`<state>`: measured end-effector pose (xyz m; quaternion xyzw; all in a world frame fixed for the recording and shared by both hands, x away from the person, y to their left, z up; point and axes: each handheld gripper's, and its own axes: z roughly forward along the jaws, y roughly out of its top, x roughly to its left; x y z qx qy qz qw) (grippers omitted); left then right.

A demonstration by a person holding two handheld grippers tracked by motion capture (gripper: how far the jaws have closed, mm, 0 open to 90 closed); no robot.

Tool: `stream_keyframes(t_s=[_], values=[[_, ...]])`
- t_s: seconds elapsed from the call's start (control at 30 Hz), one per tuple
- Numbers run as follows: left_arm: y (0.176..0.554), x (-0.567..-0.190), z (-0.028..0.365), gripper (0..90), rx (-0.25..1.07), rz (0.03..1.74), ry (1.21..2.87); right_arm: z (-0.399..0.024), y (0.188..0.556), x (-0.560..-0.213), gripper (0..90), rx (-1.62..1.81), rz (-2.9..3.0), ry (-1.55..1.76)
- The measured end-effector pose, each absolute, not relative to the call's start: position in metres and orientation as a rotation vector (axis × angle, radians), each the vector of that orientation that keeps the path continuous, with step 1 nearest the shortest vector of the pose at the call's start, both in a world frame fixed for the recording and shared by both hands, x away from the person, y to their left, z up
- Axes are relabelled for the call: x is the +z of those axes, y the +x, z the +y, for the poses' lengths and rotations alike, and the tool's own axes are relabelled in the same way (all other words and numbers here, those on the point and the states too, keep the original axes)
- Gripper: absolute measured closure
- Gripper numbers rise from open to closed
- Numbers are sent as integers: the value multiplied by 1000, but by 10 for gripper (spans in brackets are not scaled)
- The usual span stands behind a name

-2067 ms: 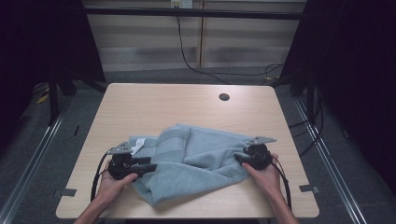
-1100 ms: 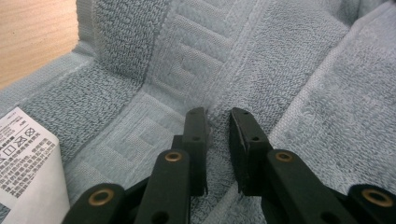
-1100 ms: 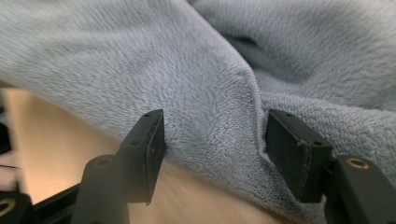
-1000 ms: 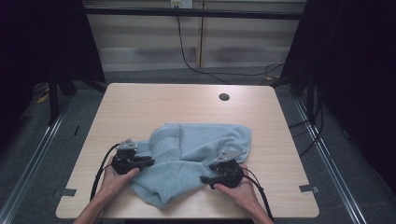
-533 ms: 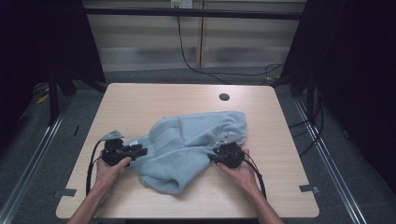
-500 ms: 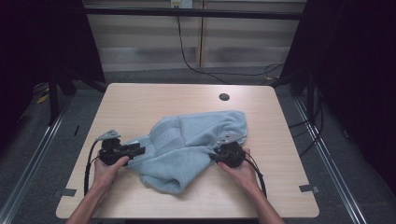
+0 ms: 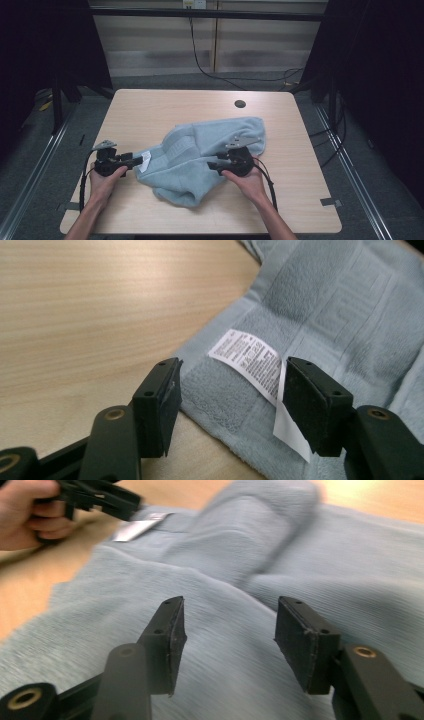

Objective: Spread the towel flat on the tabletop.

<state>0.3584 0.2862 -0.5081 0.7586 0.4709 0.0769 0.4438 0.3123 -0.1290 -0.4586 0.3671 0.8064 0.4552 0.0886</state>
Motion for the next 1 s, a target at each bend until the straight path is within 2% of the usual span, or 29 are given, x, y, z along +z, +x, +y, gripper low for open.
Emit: stream_keyframes(t_s=[0.1, 0.2, 0.3, 0.4, 0.47, 0.5, 0.57, 0.67, 0.73, 0.9, 1.0], values=[[357, -508, 280, 430, 214, 1137, 1917, -111, 314, -465, 429, 1348, 2460, 1051], [354, -508, 275, 543, 254, 1095, 1968, -102, 314, -476, 410, 1305, 2504, 1038], [352, -508, 271, 701, 241, 1051, 2009, -102, 310, -488, 434, 1249, 2542, 1038], [349, -507, 266, 813, 220, 1033, 2032, -106, 304, -500, 514, 1190, 2542, 1054], [349, -507, 264, 832, 183, 1011, 2040, -111, 301, -501, 679, 1235, 2526, 1065], [349, -507, 264, 837, 157, 1008, 2031, -113, 300, -500, 720, 1231, 2507, 1061], [348, -505, 263, 846, 112, 997, 1998, -119, 300, -499, 774, 1236, 2501, 1072], [345, -498, 263, 852, 79, 971, 1948, -128, 300, -493, 799, 1260, 2479, 1084], [342, -492, 262, 852, 81, 947, 1936, -135, 300, -486, 794, 1269, 2464, 1081], [334, -469, 254, 853, 46, 880, 1835, -144, 292, -468, 585, 1327, 2418, 1077], [330, -455, 245, 853, 36, 828, 1818, -136, 287, -459, 515, 1378, 2418, 1051]])
